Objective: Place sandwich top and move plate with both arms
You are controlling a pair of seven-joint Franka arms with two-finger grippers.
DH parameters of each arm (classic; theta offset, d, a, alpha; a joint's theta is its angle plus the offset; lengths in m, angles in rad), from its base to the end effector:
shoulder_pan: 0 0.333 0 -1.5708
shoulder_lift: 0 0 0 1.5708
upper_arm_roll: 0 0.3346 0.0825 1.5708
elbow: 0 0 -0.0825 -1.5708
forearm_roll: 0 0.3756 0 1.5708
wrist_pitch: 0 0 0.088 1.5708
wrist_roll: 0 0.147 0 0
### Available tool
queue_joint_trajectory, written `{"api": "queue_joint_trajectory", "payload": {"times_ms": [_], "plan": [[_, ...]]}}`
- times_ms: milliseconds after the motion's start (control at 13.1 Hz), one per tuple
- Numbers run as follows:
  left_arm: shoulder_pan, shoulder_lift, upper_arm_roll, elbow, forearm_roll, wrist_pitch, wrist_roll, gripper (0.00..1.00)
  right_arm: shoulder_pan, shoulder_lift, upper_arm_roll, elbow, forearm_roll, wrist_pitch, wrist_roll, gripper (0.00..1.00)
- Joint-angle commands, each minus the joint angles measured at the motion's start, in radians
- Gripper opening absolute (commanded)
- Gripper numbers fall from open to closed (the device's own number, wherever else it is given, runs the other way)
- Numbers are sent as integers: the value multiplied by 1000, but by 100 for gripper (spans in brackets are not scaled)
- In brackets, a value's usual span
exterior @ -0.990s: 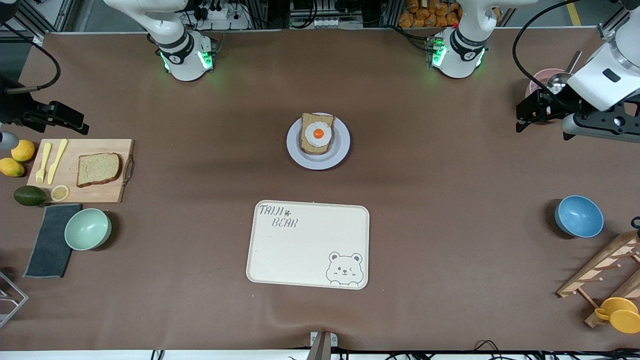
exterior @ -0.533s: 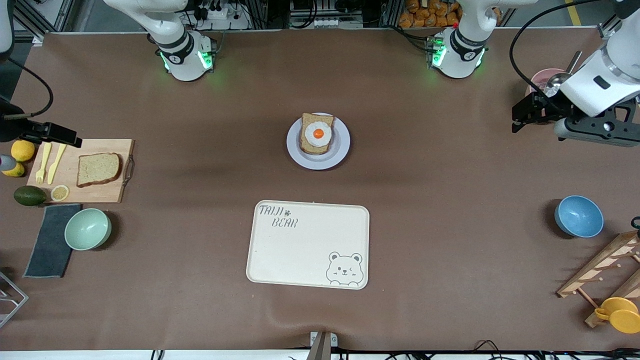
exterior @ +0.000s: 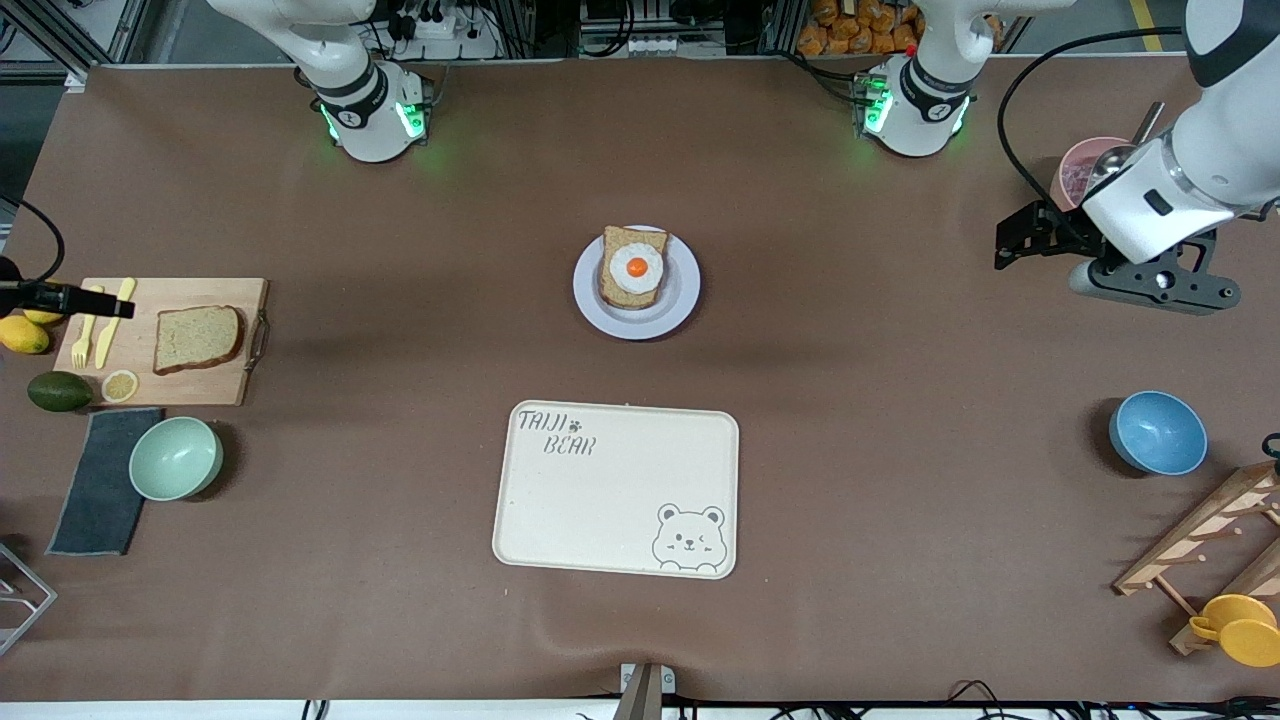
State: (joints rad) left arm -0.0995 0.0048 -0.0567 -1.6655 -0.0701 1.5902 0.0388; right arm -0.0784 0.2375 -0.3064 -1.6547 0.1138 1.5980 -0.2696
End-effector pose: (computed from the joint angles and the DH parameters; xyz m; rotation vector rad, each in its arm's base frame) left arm 0.5339 -0.0943 0.5588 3.0595 -0.2928 -0.1293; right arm 0.5501 -0.1919 0.4379 -2.9811 0.2038 0.3825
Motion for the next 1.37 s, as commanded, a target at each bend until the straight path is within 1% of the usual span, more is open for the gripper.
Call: {"api": "queue_joint_trajectory", "payload": {"times_ms": [0, 76, 152, 381, 610, 762, 914, 990, 1067, 1143, 1295], "plan": [[12, -14, -6, -57, -42, 48, 18, 100, -27, 22, -17, -51, 26, 80, -109, 87], [12, -19, -6, -80, -54, 63, 18, 100, -26, 37, -36, -63, 26, 86, -150, 84], [12, -23, -6, -103, -65, 79, 19, 100, -21, 57, -58, -68, 30, 94, -166, 84], [34, -6, -5, -122, -138, 88, 61, 100, -20, 108, -100, -83, 30, 124, -264, 83], [38, 4, -5, -132, -157, 99, 75, 100, -26, 147, -129, -120, 46, 213, -416, 83], [34, 1, -5, -148, -178, 111, 75, 100, -32, 190, -152, -122, 67, 238, -492, 83], [29, 1, -6, -155, -217, 111, 76, 100, -50, 236, -161, -122, 113, 264, -583, 82], [26, 3, -6, -160, -218, 111, 76, 100, -52, 258, -171, -119, 124, 272, -617, 80], [26, 7, -6, -163, -235, 113, 78, 100, -55, 275, -174, -119, 124, 290, -641, 80], [26, 9, -6, -171, -272, 113, 84, 100, -63, 289, -174, -119, 130, 309, -666, 79], [27, 11, -6, -187, -300, 113, 99, 100, -72, 313, -175, -120, 162, 347, -736, 73]]}}
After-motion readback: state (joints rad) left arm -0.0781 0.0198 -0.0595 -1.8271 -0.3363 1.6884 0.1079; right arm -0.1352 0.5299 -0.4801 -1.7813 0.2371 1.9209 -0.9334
